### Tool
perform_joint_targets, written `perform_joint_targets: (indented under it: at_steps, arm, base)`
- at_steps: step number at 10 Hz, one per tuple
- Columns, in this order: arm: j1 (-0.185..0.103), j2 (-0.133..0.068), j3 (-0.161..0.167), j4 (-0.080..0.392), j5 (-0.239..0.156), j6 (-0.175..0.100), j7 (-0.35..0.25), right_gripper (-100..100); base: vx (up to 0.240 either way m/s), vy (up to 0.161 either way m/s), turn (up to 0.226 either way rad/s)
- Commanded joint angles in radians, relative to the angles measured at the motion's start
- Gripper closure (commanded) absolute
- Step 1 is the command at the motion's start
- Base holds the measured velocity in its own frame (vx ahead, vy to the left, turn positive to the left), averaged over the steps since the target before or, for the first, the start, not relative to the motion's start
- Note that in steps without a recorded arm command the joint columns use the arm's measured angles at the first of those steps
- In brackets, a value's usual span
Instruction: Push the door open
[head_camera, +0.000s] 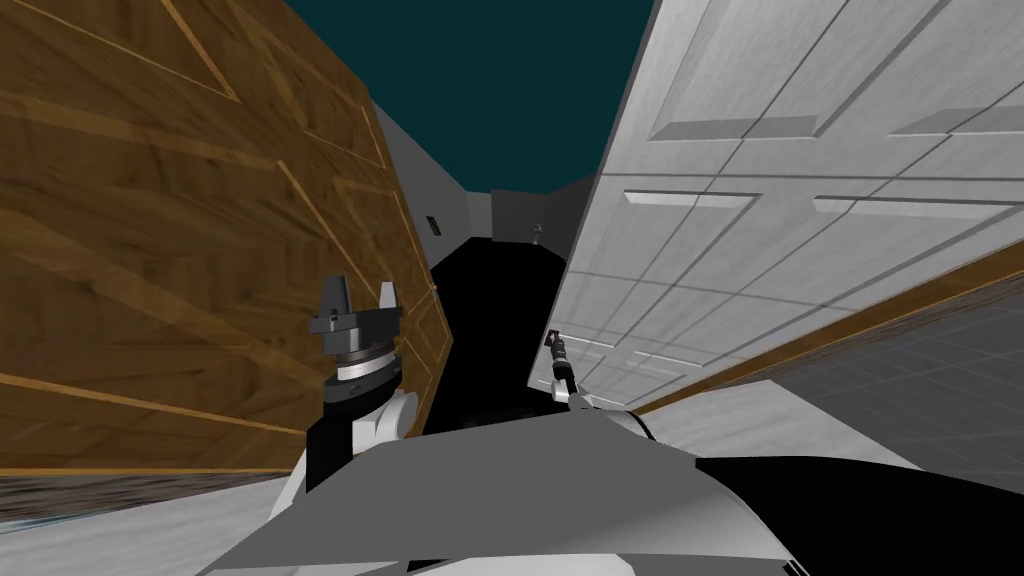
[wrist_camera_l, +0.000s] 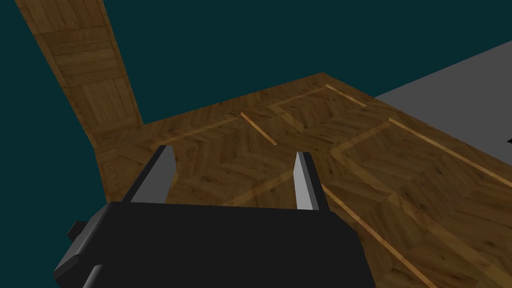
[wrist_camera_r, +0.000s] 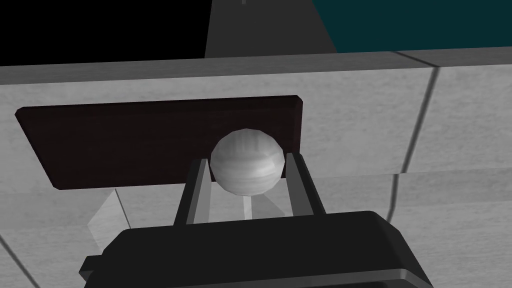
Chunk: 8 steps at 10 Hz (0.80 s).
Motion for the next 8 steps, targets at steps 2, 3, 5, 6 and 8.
perform_joint_targets:
  at_steps: [2, 3, 5, 6, 8]
  arm:
    - [0.055, -0.003, -0.025, -0.113, -0.015, 0.052, 0.012, 100]
    - [0.056, -0.004, -0.030, -0.112, -0.018, 0.052, 0.015, 100]
    - [0.056, -0.004, -0.030, -0.120, -0.018, 0.052, 0.015, 100]
    - [0.056, -0.004, -0.030, -0.112, -0.018, 0.052, 0.015, 100]
    - [0.058, -0.010, -0.056, -0.111, -0.035, 0.053, 0.025, 100]
  base:
    - [0.094, 0.017, -0.042]
    - [0.151, 0.072, -0.086]
    - [0.083, 0.024, -0.008]
    - [0.021, -0.023, 0.011]
    - [0.151, 0.032, -0.098]
